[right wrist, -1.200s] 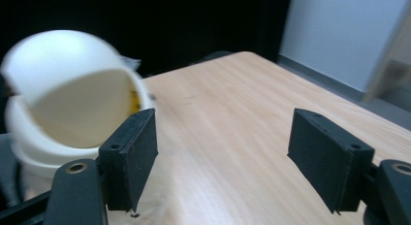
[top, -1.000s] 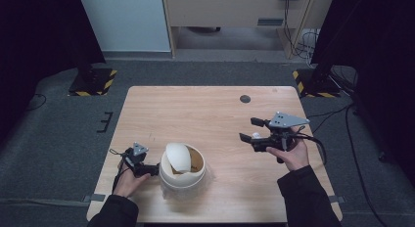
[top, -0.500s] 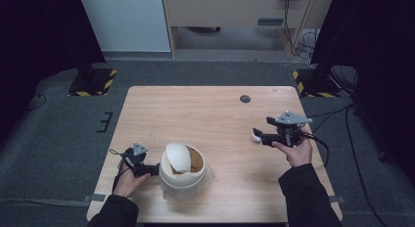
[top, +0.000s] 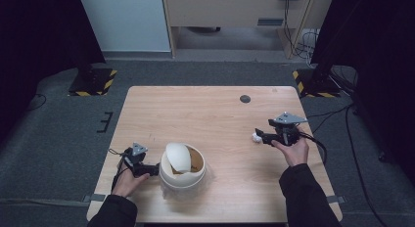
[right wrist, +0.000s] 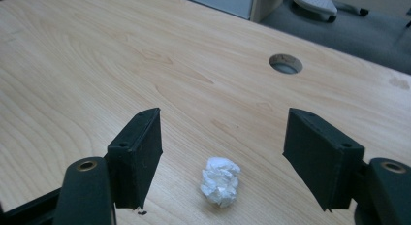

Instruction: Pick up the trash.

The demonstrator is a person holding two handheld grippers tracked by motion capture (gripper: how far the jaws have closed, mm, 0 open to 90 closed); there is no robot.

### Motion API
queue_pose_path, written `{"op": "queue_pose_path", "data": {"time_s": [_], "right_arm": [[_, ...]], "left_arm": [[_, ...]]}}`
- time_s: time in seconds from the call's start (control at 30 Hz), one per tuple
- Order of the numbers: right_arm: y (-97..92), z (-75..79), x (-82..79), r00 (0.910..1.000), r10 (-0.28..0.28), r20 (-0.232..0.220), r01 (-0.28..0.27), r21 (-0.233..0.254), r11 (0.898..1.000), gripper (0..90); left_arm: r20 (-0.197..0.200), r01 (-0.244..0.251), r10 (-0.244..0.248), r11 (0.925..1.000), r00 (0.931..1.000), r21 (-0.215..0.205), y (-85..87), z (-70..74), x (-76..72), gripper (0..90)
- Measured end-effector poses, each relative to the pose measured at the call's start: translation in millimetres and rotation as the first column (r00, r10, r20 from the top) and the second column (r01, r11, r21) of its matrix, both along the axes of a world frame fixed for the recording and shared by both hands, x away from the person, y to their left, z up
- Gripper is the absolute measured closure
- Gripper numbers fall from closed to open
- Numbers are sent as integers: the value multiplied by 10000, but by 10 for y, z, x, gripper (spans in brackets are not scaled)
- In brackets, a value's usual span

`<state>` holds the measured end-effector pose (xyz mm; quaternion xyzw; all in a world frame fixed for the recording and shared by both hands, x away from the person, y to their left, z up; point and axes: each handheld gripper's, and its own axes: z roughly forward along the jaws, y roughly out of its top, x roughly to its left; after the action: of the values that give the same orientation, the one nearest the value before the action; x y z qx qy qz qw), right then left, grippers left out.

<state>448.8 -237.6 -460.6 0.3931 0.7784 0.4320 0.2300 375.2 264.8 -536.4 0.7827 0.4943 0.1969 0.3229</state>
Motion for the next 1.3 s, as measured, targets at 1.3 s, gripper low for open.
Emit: {"op": "queue_pose_path", "data": {"time_s": [1.3], "right_arm": [[76,-656,276,9815,-184,-1904,-74,-1339,9910,472]], "left_arm": [[20,25,-25,9999,10000,104,-9,-3,-2,0]]}}
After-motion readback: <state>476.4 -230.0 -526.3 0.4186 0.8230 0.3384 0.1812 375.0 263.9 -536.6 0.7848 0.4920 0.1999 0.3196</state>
